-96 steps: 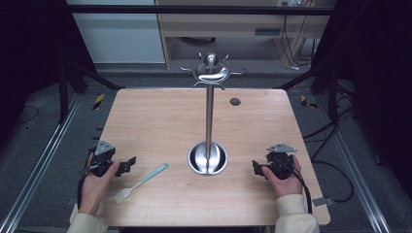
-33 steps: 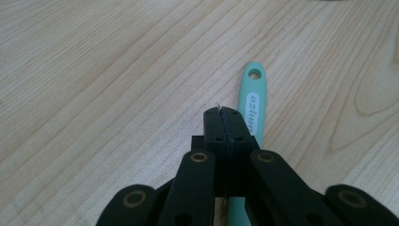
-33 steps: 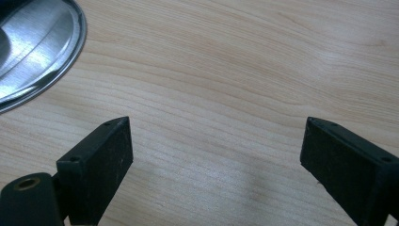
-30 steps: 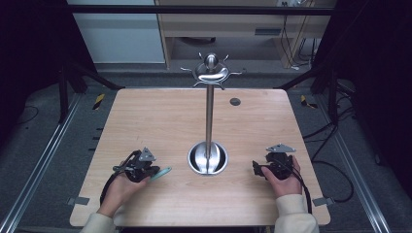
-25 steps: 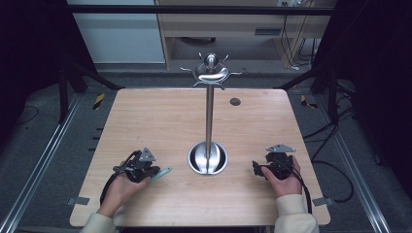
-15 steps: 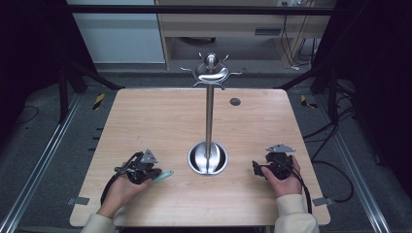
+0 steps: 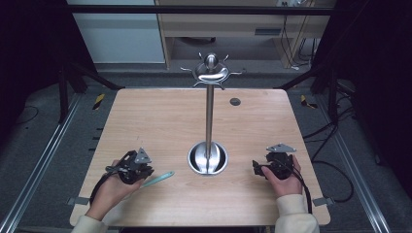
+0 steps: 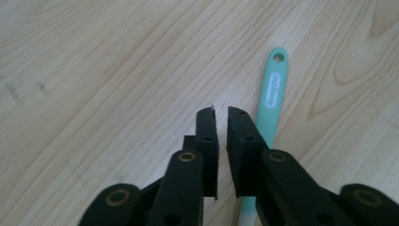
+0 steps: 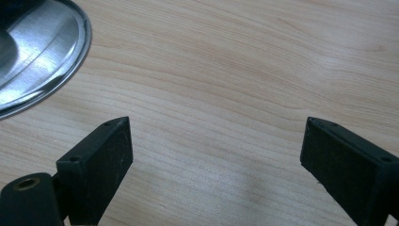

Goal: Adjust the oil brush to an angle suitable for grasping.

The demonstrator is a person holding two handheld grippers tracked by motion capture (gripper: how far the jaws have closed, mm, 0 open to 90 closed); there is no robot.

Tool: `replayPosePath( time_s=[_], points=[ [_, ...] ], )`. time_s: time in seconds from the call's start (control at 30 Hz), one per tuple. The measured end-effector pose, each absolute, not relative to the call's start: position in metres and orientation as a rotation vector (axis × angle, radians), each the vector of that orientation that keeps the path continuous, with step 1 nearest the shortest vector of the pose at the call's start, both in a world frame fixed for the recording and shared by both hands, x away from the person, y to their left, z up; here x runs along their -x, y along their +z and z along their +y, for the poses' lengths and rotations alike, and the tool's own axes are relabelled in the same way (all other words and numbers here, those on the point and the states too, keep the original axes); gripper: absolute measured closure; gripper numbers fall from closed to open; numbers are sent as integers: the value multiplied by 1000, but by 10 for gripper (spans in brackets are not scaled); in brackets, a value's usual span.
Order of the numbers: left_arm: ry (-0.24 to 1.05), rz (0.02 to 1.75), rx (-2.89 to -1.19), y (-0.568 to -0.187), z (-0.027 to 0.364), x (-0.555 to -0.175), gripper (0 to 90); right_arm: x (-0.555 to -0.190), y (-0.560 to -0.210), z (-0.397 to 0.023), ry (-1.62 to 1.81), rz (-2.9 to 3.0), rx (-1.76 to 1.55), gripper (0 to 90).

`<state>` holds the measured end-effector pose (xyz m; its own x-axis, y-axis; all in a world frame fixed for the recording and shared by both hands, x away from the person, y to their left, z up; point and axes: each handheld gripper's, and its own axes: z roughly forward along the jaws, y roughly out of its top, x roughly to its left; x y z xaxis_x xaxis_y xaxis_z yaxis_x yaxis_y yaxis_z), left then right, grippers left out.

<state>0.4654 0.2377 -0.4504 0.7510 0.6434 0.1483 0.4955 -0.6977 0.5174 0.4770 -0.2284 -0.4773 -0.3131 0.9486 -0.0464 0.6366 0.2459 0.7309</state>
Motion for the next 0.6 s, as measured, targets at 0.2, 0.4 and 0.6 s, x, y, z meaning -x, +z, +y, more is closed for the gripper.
replayPosePath(
  time_s=[0.2,0.4,0.6],
  points=[
    [425,860,-2583,-438,245,-458,606,-476,-476,-230,849,2026,-1447,102],
    [328,796,-2713,-433,241,-451,521,-476,-476,-230,848,2028,-1444,102],
    [296,763,-2785,-437,233,-453,532,-476,-476,-230,848,2027,-1448,102]
  ],
)
